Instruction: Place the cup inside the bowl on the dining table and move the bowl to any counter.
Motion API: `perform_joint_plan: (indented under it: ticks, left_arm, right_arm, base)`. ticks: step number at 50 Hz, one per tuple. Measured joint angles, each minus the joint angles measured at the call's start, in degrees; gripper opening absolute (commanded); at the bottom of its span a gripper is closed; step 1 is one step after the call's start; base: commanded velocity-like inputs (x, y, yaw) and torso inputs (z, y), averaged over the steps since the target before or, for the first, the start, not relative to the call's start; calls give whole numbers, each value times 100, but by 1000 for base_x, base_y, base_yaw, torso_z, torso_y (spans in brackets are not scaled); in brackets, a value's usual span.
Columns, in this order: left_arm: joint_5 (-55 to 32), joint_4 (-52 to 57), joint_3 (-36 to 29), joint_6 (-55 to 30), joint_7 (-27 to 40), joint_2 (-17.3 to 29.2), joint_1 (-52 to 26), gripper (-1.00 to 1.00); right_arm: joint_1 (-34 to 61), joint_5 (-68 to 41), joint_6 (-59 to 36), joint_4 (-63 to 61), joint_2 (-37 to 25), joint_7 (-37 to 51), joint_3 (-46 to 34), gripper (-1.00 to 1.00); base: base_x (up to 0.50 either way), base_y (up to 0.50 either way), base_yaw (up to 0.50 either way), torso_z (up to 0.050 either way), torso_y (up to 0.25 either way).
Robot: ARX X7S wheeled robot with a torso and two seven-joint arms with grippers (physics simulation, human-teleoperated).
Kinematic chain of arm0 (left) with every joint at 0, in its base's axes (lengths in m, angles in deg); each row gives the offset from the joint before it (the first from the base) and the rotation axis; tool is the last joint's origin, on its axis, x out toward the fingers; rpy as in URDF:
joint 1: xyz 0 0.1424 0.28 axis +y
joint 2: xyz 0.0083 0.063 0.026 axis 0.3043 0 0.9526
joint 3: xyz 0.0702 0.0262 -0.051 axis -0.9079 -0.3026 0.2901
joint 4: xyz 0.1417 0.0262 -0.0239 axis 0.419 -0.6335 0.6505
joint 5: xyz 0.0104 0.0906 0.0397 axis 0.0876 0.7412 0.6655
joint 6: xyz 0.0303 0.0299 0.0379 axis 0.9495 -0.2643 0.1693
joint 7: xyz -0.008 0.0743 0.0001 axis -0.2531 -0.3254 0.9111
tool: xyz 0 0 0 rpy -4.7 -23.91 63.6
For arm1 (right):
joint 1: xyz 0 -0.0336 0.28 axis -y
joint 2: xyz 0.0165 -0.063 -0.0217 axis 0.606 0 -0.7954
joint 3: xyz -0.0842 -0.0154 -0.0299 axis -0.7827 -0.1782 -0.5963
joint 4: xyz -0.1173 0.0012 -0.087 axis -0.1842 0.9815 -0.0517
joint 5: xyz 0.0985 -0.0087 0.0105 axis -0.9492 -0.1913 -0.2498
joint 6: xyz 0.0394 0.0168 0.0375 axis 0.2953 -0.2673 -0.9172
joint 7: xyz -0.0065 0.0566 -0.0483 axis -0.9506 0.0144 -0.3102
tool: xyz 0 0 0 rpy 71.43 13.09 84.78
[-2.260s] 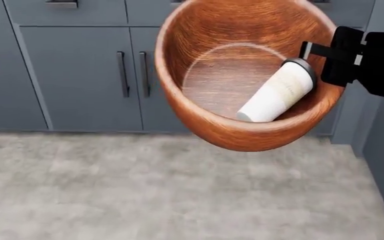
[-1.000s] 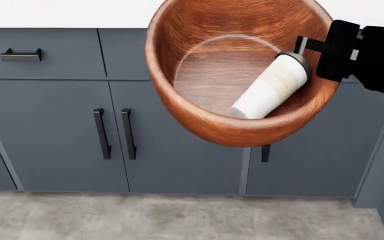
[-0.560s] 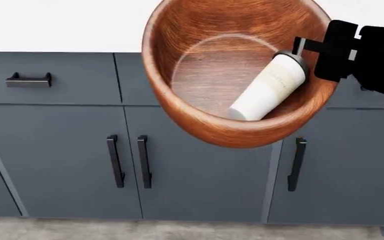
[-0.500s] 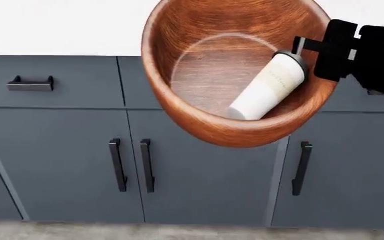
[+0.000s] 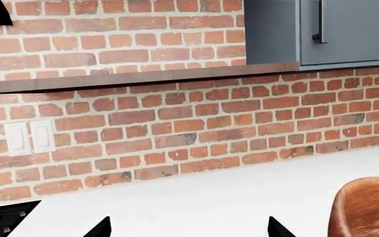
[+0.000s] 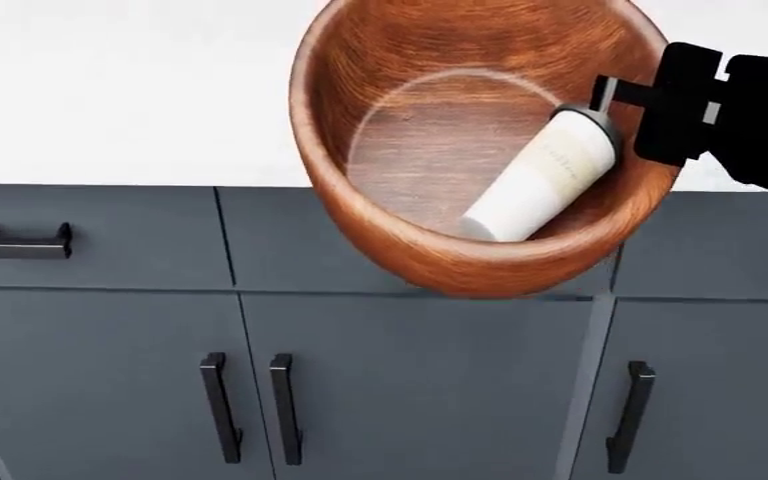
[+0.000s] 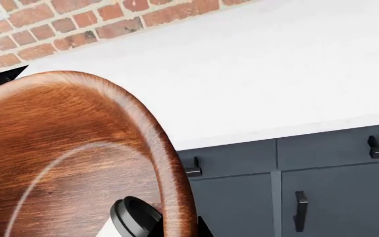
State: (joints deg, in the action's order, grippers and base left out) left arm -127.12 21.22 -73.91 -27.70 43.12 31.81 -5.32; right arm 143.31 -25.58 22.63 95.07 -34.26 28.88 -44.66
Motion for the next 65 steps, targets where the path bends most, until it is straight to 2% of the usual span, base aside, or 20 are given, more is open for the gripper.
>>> perform_joint_plan:
  ticks: [36, 55, 65]
  left_arm:
    - [-49, 43, 39, 3, 21, 42, 22, 100]
    - [-54, 68, 65, 54, 28, 60, 107, 100]
    - [-57, 88, 73, 62, 38, 74, 126, 100]
  right_arm:
    - [-30, -39, -13, -66, -10, 38, 10, -100]
    - [-43, -37, 5, -47, 33, 31, 11, -100]
    - [-67, -55, 11, -48, 51, 36, -5, -100]
  base:
    - [499, -2, 0, 0, 2]
    - [41, 0, 0, 0, 1]
    - [451, -2, 0, 0, 1]
